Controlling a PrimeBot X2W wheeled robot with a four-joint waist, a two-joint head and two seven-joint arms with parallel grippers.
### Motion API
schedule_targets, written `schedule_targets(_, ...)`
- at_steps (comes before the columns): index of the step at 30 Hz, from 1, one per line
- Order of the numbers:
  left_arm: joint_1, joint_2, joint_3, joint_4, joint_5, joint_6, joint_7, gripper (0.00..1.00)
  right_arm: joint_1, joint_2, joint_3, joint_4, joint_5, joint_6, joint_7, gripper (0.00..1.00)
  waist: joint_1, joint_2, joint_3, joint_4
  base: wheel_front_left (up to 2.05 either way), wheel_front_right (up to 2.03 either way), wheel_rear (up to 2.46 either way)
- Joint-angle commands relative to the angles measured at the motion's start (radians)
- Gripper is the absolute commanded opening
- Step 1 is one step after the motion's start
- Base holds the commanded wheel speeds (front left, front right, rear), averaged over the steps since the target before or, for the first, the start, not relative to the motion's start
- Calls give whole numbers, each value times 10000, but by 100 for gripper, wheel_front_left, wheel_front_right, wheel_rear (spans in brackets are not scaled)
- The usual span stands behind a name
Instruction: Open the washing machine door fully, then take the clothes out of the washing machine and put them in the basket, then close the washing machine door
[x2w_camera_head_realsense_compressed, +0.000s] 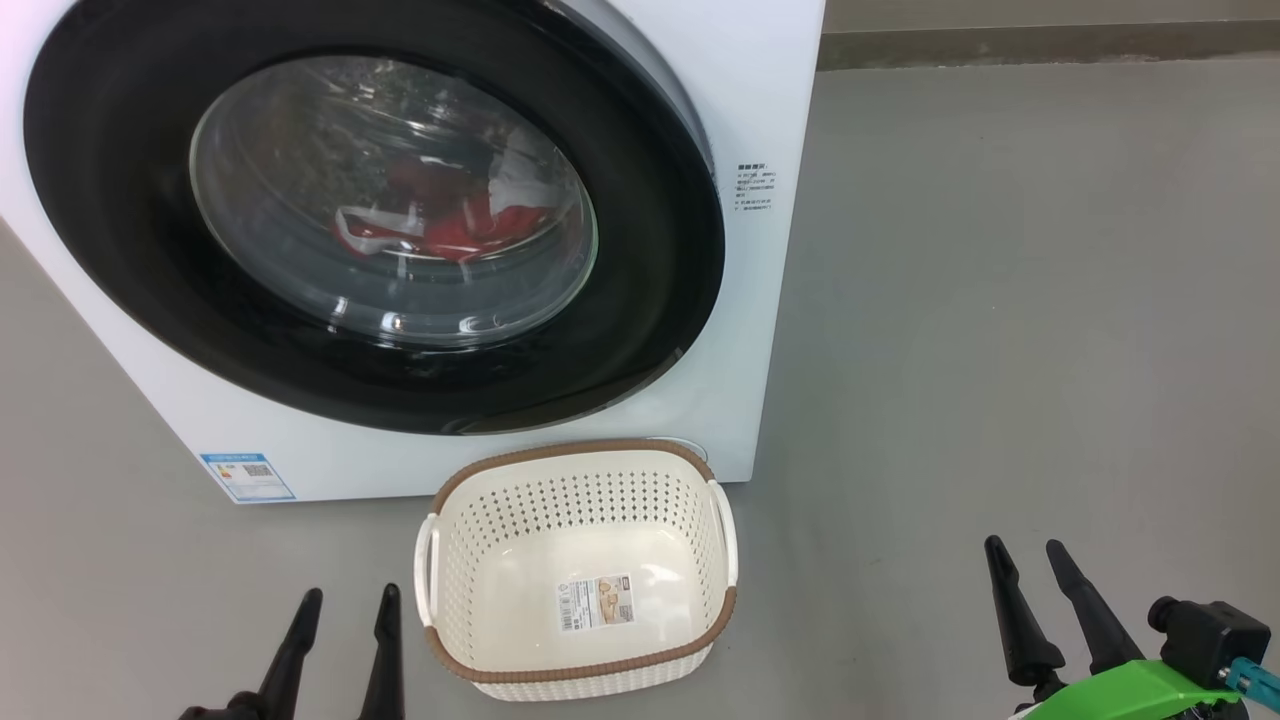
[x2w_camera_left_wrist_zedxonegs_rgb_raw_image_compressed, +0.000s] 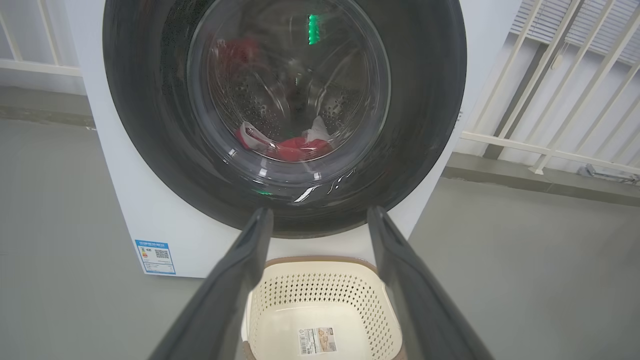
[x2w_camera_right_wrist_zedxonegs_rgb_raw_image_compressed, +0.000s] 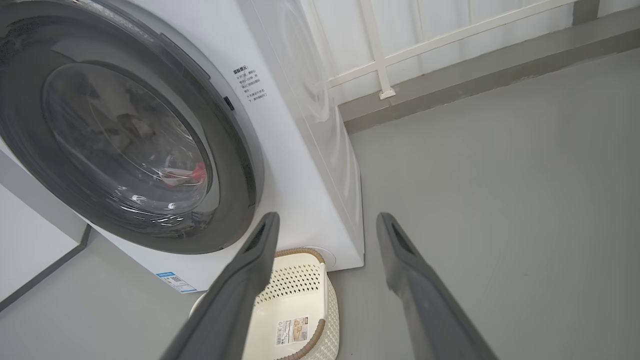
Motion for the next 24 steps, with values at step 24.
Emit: schedule_targets(24, 22, 99, 466, 176, 1113, -23, -598, 100, 385, -170, -111, 6, -1732, 6, -588, 100, 0, 0, 67, -67, 0, 0, 0)
